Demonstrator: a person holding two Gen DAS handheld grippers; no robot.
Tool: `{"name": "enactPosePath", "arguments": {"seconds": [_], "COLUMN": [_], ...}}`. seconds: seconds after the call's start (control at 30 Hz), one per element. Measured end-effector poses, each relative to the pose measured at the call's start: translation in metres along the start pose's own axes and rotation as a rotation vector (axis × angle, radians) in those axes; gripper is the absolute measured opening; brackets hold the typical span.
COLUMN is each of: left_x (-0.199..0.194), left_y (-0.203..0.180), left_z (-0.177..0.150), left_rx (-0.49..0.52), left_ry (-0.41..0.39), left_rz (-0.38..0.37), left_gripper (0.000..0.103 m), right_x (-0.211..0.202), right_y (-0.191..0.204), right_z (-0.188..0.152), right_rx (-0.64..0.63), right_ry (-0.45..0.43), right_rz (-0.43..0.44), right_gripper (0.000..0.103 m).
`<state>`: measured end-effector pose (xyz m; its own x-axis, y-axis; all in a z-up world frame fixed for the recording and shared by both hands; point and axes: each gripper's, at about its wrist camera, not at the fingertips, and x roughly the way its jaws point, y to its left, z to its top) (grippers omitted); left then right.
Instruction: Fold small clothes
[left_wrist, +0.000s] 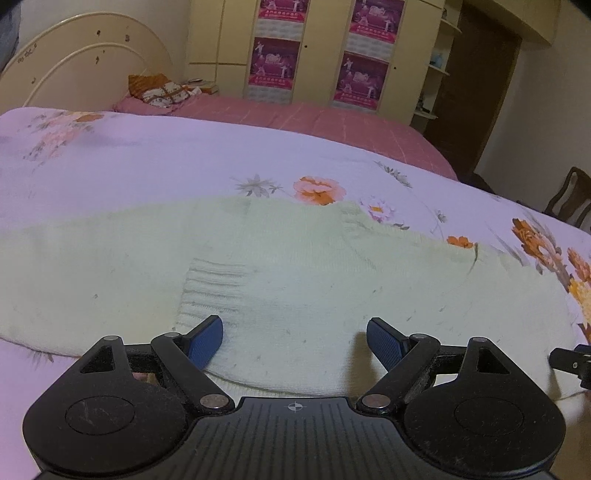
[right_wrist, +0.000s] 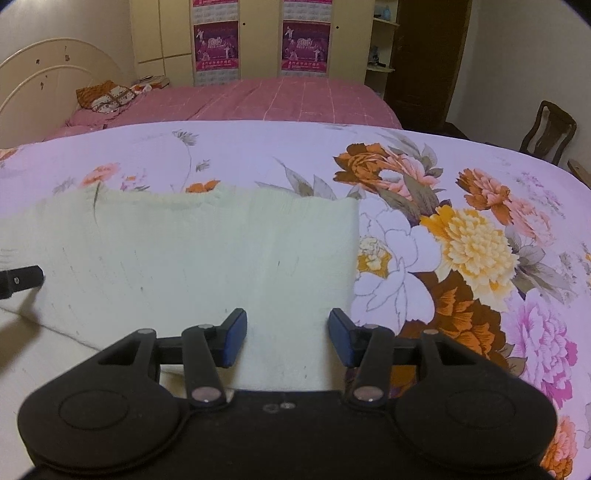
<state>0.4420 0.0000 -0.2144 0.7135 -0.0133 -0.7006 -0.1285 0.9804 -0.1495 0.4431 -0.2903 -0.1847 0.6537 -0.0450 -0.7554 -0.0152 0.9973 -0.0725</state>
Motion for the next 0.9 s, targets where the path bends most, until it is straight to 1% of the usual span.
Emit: {"name": "enactPosePath", "arguments": {"seconds": [0.2,0.4,0.63,0.9], "left_x": [-0.016,-0.040,-0.071,-0.097], "left_y": [0.011,0.043,0.104,0.188], "left_z": [0.003,0.002,-0.015,-0.037], "left_rx": [-0.037,-0.086,-0.165,-0.309], "left_ry": [-0.002,-0.011,0.000,0.009], "left_rz": [-0.001,0.024,0.090,0.180], "left_gripper": [0.085,0.085,0.085,0.085], "right_x": [-0.009,-0.020,-0.033,-0.039], "right_y": [0.008,0.031,0.079,0.144], "right_z": [0.004,0.010,0.011,0.006], "right_rx": [-0.002,-0.027,-0.079,-0.131], "right_ry": [-0.014,-0.036,-0.048,-0.033], "right_rz": [0.020,0.048,0.107,0.194], "right_gripper": [0.049,0.051,0.054,0.056]}}
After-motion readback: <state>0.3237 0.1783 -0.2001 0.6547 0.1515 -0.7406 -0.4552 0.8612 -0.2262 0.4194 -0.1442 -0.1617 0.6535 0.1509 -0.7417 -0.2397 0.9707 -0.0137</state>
